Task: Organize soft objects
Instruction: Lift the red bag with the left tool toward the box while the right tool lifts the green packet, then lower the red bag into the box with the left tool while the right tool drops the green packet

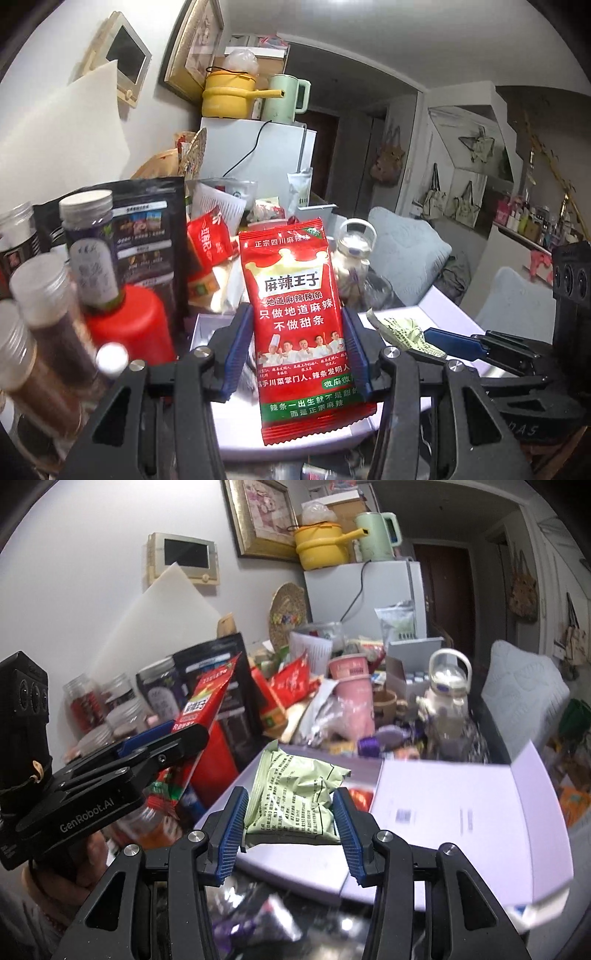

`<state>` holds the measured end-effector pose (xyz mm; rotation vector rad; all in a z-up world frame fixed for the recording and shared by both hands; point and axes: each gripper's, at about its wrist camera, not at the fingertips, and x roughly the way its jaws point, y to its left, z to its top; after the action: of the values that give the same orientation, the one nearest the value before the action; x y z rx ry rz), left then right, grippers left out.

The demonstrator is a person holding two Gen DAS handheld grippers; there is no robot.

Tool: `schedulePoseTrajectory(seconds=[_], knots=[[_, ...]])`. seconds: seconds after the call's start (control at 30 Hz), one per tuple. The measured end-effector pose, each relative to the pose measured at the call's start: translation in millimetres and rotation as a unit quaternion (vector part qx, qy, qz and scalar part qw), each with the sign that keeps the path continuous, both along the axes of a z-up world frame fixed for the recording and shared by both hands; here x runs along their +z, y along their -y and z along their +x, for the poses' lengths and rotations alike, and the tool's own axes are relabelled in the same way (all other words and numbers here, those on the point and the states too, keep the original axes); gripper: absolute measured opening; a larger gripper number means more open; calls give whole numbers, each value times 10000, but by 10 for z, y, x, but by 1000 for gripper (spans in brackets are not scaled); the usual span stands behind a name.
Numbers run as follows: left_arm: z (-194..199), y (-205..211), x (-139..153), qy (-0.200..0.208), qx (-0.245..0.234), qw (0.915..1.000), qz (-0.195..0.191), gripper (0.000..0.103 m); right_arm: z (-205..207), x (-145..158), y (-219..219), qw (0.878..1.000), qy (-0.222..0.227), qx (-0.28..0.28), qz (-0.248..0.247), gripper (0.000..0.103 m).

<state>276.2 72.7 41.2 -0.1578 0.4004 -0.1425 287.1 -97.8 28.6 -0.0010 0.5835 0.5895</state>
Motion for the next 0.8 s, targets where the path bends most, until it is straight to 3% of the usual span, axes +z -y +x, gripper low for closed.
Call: schedulePoseTrajectory(seconds=[0.13,0.43,0.8], knots=[[227,-43,3,-12,75,10000,-3,47,267,47,-59,9999,47,43,84,47],[669,-174,-271,-474,333,9981,190,47,747,-57,-164,9999,-44,16,117,47],[1016,-150,-700,-1136,350,9923,362,47,1139,-540,-279,9973,-623,-181,-352,47]])
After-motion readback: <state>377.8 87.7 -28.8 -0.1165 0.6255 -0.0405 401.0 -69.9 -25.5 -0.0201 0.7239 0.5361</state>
